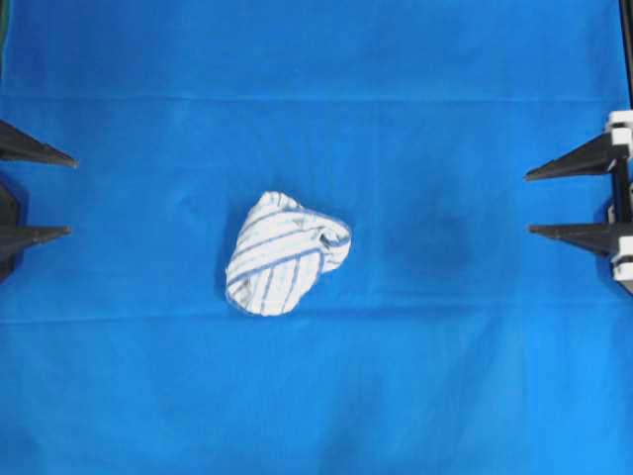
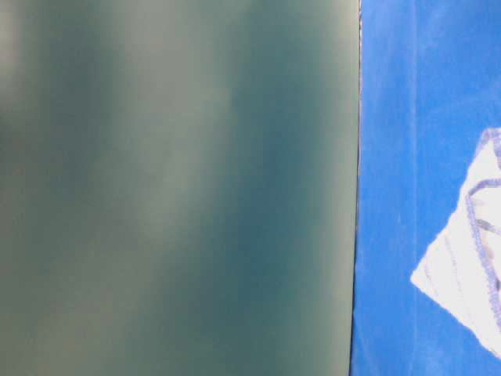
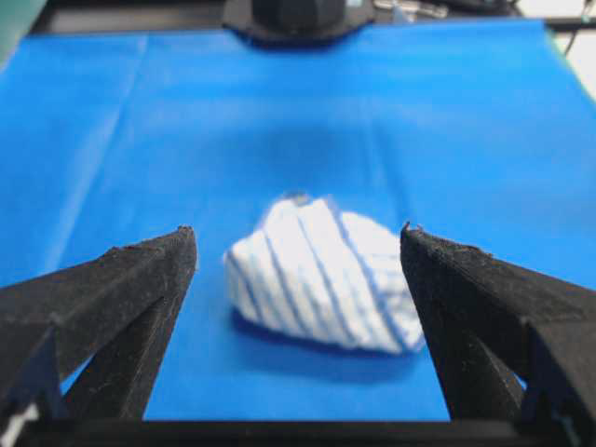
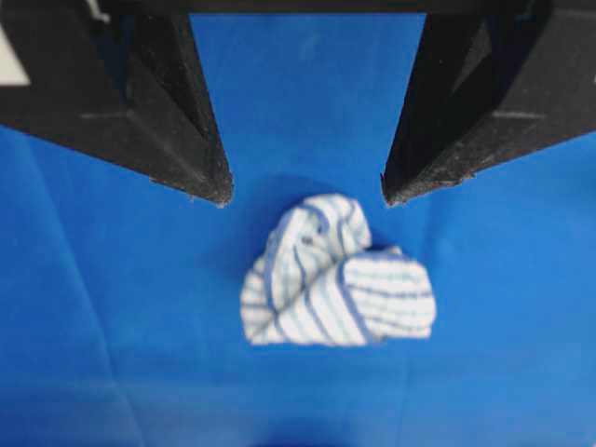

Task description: Hand over the towel.

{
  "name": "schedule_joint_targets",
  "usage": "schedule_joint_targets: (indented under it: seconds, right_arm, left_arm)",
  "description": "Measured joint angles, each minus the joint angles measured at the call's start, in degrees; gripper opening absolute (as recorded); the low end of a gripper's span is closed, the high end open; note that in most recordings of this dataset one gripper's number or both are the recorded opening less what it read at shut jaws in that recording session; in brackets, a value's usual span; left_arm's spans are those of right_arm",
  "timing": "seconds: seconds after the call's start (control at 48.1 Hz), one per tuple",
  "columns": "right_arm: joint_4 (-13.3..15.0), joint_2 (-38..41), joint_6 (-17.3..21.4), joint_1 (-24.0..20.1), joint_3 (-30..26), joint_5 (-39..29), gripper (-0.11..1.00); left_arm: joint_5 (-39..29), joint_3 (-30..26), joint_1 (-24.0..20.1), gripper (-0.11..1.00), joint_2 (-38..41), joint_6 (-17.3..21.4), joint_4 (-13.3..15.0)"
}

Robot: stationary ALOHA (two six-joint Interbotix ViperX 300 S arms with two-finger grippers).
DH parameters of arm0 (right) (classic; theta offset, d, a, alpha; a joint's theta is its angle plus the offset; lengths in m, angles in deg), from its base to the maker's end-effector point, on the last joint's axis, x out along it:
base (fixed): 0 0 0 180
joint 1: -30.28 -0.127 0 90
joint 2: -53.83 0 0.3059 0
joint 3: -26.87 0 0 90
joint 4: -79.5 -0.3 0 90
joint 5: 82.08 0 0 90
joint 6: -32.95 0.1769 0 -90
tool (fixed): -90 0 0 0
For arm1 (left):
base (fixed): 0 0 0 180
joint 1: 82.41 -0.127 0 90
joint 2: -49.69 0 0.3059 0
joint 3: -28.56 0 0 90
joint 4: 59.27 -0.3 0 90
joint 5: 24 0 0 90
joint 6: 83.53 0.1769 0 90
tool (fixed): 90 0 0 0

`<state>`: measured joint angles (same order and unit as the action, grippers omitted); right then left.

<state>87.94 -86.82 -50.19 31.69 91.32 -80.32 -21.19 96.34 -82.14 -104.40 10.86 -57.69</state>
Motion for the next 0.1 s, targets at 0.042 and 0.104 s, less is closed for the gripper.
schedule_joint_targets:
  seconds: [0.042, 0.104]
  right_arm:
    - [-0.2, 0.9, 0.0, 0.2, 0.3, 0.8, 0.69]
    - [-0.3, 1.7, 0.1, 0.5, 0.5, 1.6, 0.69]
  left_arm:
    - [0.0, 0.3, -0.2, 0.9, 0.0, -0.2, 0.1]
    - [0.0, 0.4, -0.4, 0.9, 0.0, -0.1, 0.0]
